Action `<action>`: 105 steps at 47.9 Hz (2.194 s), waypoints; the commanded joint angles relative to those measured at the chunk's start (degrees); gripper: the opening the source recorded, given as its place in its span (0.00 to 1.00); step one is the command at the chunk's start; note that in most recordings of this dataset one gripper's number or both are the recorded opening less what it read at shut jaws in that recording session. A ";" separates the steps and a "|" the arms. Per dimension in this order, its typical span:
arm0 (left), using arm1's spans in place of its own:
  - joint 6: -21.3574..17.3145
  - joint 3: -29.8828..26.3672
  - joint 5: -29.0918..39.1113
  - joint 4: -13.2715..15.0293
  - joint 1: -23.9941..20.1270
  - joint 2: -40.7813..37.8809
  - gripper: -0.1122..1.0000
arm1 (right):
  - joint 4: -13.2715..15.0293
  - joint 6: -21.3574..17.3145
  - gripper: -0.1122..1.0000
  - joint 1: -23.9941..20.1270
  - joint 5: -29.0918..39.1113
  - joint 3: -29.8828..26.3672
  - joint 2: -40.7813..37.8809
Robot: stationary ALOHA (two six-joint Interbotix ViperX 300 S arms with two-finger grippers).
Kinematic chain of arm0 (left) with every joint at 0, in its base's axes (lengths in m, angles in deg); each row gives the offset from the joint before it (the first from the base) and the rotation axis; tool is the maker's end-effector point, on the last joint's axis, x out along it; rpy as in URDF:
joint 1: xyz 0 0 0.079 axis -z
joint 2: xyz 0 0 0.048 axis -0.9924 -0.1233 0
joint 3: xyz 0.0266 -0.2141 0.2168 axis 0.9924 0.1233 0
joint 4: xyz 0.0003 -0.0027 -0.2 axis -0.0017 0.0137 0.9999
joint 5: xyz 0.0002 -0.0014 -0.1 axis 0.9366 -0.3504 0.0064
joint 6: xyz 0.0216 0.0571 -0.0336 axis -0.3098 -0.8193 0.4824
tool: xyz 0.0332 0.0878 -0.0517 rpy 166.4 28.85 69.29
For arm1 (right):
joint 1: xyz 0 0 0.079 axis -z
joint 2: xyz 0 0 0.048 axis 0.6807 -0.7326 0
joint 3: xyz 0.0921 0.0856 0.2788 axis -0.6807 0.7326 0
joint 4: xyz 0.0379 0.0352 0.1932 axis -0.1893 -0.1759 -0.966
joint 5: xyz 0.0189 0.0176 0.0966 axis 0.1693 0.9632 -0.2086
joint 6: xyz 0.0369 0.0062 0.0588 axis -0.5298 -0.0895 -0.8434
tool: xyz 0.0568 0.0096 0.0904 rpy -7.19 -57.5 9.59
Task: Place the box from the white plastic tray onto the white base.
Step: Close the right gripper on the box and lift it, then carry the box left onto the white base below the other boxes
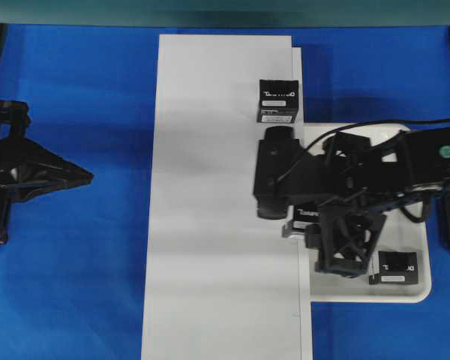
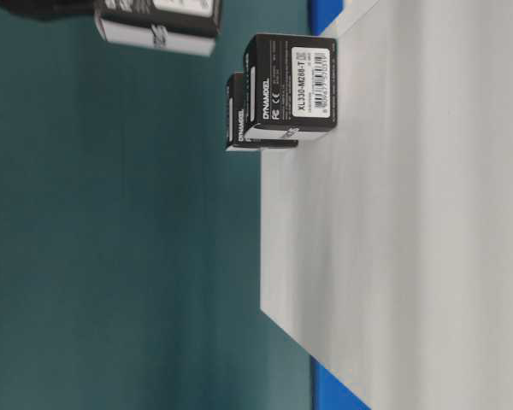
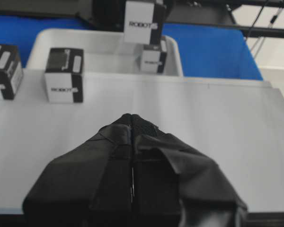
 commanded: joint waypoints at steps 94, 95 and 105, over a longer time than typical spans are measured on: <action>0.00 -0.88 -0.35 -0.09 -0.09 -0.09 0.04 | -0.88 6.24 0.62 1.67 -7.65 1.76 -13.10; 0.00 -0.88 -0.35 -0.09 -0.09 -0.09 0.03 | -0.88 6.24 0.62 1.67 -7.65 1.76 -13.10; 0.00 -0.88 -0.35 -0.09 -0.09 -0.09 0.04 | -0.88 6.24 0.62 1.67 -7.47 1.85 -13.10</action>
